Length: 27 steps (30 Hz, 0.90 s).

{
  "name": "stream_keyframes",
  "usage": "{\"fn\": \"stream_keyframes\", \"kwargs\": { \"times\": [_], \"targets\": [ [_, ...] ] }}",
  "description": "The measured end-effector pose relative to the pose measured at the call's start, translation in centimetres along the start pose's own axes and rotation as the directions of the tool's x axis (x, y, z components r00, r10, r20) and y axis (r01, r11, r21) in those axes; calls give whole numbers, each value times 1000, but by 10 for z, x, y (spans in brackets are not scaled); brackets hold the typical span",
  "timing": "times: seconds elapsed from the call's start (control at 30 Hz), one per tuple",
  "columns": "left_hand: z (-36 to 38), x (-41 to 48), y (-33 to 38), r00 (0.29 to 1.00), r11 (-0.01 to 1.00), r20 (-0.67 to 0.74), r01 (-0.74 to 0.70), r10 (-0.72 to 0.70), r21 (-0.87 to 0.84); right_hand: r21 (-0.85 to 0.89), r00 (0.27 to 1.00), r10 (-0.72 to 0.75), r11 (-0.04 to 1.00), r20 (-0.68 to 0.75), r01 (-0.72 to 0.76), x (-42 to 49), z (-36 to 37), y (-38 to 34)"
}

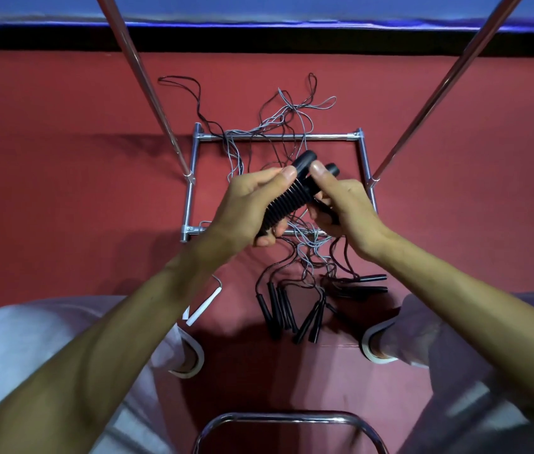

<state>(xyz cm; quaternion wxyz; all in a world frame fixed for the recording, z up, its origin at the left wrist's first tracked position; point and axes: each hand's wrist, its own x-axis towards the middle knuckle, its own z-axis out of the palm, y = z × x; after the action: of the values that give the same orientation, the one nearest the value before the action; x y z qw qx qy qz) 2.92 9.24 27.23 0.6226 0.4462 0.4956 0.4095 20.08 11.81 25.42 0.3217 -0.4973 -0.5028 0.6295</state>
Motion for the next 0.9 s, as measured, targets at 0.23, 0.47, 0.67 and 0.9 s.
{"fn": "stream_keyframes", "kwargs": {
  "times": [0.23,0.47,0.67,0.9],
  "targets": [
    [-3,-3,-2,993,998,108,52,-55,36,-44,999,-33,998,15,34,-3,4,15],
    [-14,-5,-12,975,953,211,-1,-66,302,-212,997,-32,976,73,47,-6,4,19],
    [-17,-2,-9,977,940,204,-9,-65,340,-310,984,116,948,134,-69,-4,-7,7],
    [-14,4,-14,993,951,99,28,-61,309,-283,989,111,956,94,-80,-1,-2,3]
  ]
}}
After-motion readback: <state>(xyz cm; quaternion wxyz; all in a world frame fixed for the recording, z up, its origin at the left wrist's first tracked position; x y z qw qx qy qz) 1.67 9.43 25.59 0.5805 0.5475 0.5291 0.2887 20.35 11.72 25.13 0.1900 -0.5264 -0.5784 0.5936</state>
